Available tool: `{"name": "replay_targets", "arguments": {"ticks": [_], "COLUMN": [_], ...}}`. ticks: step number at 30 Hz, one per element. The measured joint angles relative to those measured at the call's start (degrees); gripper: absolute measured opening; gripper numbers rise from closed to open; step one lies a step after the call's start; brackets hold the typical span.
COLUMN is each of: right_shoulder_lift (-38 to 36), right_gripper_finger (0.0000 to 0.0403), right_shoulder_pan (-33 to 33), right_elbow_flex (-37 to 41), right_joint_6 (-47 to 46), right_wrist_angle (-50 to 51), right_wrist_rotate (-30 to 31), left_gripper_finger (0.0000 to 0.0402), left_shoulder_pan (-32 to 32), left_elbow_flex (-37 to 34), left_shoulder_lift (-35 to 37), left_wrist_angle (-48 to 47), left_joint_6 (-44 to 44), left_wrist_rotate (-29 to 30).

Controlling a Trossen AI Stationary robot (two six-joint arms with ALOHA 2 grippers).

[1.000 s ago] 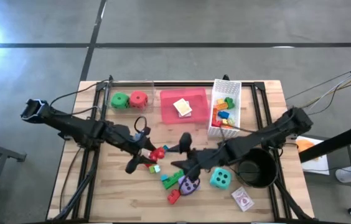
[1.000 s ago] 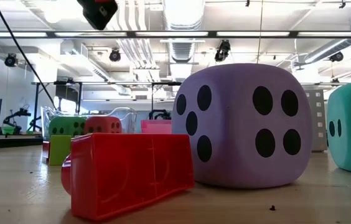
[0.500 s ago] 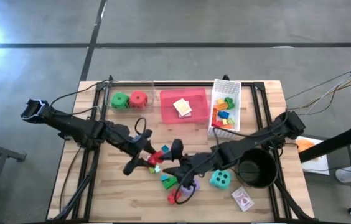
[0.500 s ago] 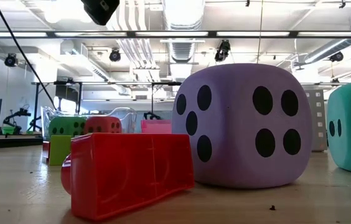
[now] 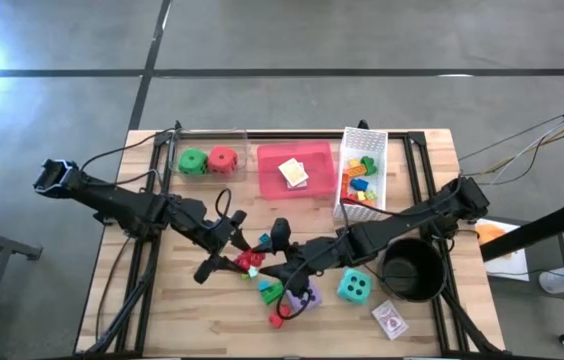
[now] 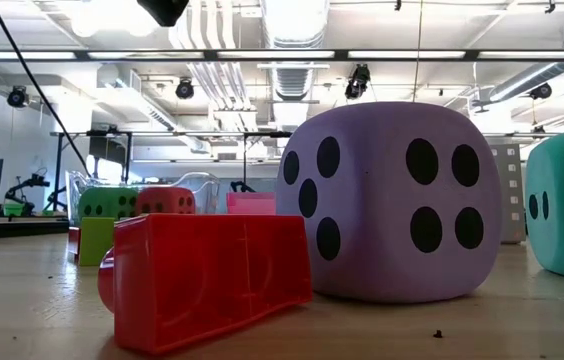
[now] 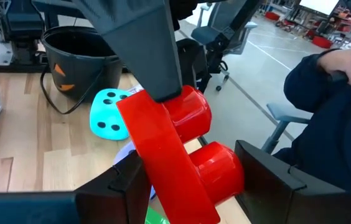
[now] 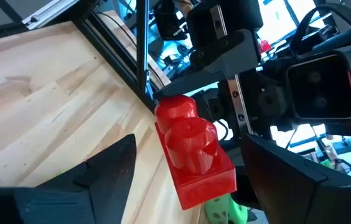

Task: Pick & Place Toys
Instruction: Put the top large red game piece into the white bin

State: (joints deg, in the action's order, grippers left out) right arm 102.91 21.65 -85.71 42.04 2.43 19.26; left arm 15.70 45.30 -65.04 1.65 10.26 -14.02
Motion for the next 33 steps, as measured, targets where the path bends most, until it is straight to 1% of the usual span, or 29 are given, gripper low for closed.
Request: {"name": "replay_targets", "arguments": {"ticks": [4, 9, 14, 18, 21, 25, 27, 33], "right_shoulder_lift": [0.0, 0.0, 0.0, 0.1, 0.2, 0.2, 0.2, 0.2], "right_gripper_finger": [0.025, 0.0196, 0.016, 0.0149, 0.0152, 0.0157, 0.0148, 0.0106], "right_shoulder_pan": [-0.3, -0.9, -1.5, -1.6, -1.6, -1.7, -1.7, -1.8], "right_elbow_flex": [0.0, 0.0, 0.0, 0.0, 0.0, 0.0, 0.0, 0.0], "right_joint_6": [-0.2, -0.7, -1.0, -0.6, 1.2, 1.2, 1.6, 2.4], "right_wrist_angle": [-0.4, -1.3, -1.8, -1.8, -2.3, -2.7, -2.6, -2.6], "right_wrist_rotate": [-0.5, -3.2, -3.5, -3.8, -3.8, -4.6, -4.6, -4.8], "left_gripper_finger": [0.0198, 0.0198, 0.0198, 0.0202, 0.0197, 0.0197, 0.0197, 0.0202], "left_shoulder_pan": [0.0, 0.0, 0.0, 0.0, 0.0, 0.0, 0.0, 0.0], "left_elbow_flex": [0.0, 0.0, 0.0, 0.0, 0.0, 0.0, 0.0, 0.0], "left_shoulder_lift": [0.0, 0.0, 0.0, 0.0, 0.0, 0.0, 0.0, 0.0], "left_wrist_angle": [0.3, 0.5, 1.4, 1.4, 1.6, 1.8, 1.8, 1.9], "left_joint_6": [0.0, -0.7, -0.5, 0.5, 0.4, 0.2, 0.3, 0.9], "left_wrist_rotate": [0.0, -0.2, -1.1, -1.3, -1.3, -1.3, -1.3, -1.3]}}
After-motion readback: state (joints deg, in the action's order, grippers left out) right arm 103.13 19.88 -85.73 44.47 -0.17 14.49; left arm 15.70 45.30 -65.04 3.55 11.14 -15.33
